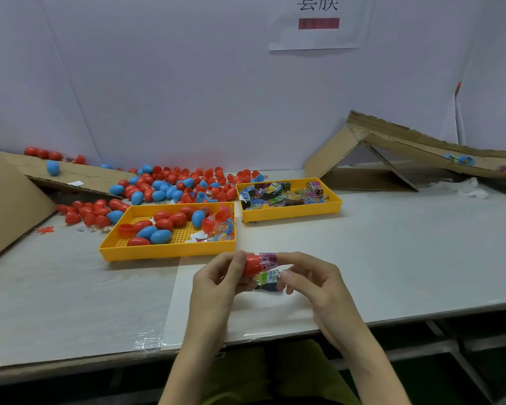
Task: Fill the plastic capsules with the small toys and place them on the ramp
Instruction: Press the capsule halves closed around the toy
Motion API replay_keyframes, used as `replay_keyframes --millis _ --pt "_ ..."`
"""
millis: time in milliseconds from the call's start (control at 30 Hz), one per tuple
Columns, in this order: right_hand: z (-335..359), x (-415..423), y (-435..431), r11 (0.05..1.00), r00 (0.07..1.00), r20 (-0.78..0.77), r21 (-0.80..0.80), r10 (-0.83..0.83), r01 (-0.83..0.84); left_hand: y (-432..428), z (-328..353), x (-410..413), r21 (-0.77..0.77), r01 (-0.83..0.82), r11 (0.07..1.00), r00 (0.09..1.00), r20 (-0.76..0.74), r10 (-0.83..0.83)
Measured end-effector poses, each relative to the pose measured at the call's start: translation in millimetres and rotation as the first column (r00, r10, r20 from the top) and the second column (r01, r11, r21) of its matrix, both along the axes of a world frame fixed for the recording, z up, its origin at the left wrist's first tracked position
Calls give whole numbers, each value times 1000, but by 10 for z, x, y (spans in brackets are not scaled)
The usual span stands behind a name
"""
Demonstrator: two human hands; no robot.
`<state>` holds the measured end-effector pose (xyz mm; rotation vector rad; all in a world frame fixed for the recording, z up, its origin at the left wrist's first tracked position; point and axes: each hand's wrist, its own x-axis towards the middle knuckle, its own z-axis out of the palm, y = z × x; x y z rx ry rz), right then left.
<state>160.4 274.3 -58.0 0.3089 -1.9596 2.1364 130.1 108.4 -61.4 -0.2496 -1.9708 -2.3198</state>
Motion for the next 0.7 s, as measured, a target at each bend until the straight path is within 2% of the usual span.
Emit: replay_keyframes --millis 200,433,567,700 --pt "25 18 -37 995 999 -8 91 -51 52 -5 15 16 -42 23 999 999 -38 -25" --pt "3 0 -75 978 980 -31 68 -195 197 -13 24 49 -96 95 991 994 -49 -100" --pt "-25 -18 -63 949 957 -61 123 -285 290 -28 32 72 -136 135 982 988 -53 -143" --pt "-42 -27 -43 943 948 -57 97 -313 317 -27 54 94 -165 146 975 984 -77 -161"
